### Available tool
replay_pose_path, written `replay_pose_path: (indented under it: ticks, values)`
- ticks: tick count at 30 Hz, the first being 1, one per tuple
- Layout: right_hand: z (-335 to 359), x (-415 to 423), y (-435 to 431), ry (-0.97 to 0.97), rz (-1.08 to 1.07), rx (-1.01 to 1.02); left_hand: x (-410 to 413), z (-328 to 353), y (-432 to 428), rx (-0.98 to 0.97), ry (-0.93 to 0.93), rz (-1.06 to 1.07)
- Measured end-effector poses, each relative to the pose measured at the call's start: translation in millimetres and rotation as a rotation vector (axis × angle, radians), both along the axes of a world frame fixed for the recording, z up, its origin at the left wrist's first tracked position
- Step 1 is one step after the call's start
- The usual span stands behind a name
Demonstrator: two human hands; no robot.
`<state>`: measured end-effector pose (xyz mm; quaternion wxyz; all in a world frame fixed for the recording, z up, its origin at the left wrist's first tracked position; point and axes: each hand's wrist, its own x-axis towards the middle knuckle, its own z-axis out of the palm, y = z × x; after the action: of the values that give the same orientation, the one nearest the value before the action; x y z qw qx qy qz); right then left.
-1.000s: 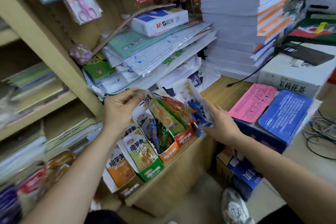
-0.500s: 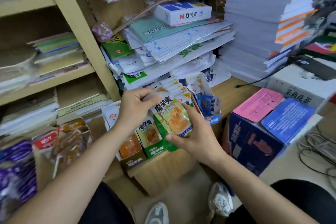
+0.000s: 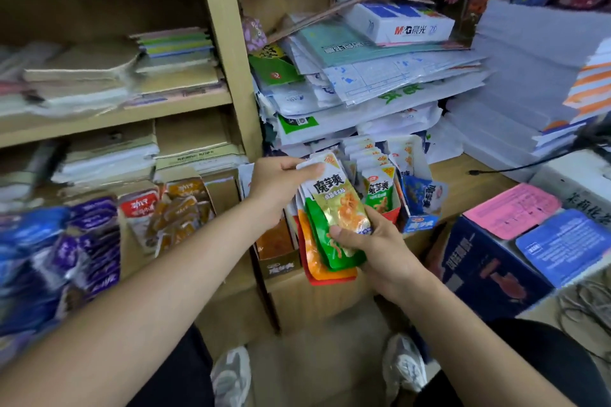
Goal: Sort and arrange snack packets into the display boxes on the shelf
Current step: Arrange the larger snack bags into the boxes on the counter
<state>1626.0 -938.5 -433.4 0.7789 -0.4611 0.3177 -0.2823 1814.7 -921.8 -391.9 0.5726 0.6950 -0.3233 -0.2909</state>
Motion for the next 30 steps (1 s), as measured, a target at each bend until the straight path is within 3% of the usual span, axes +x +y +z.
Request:
replay_pose_path:
  ticks: [5,8,12,15,18,23,27,30]
  values:
    - [-7,7,3,-0.074,-0.041,0.117,-1,-12,44,0.015,0.469,-0.181]
    - [-15,13,7,-0.061,-0.082,0.092,-20,-38,76,0.015,0.536,-0.290]
    - [-21,24,17,-0.004,-0.063,0.100,-24,-54,85,-0.042,0.211,-0.222]
    - [-21,26,13,0.043,-0.030,0.088,-13,-61,86,-0.095,0.115,-0.197]
    - [-24,25,6,0.030,0.024,0.131,-6,-66,83,-0.128,0.043,-0.291]
    - [-26,28,6,-0.047,0.046,0.213,7,-54,75,-0.079,-0.292,-0.415]
    - [-27,29,1,-0.008,-0.055,0.184,71,-46,62,0.145,-1.139,-0.130]
    - [-28,26,-2,0.032,-0.116,0.162,93,-48,52,0.378,-1.357,-0.153]
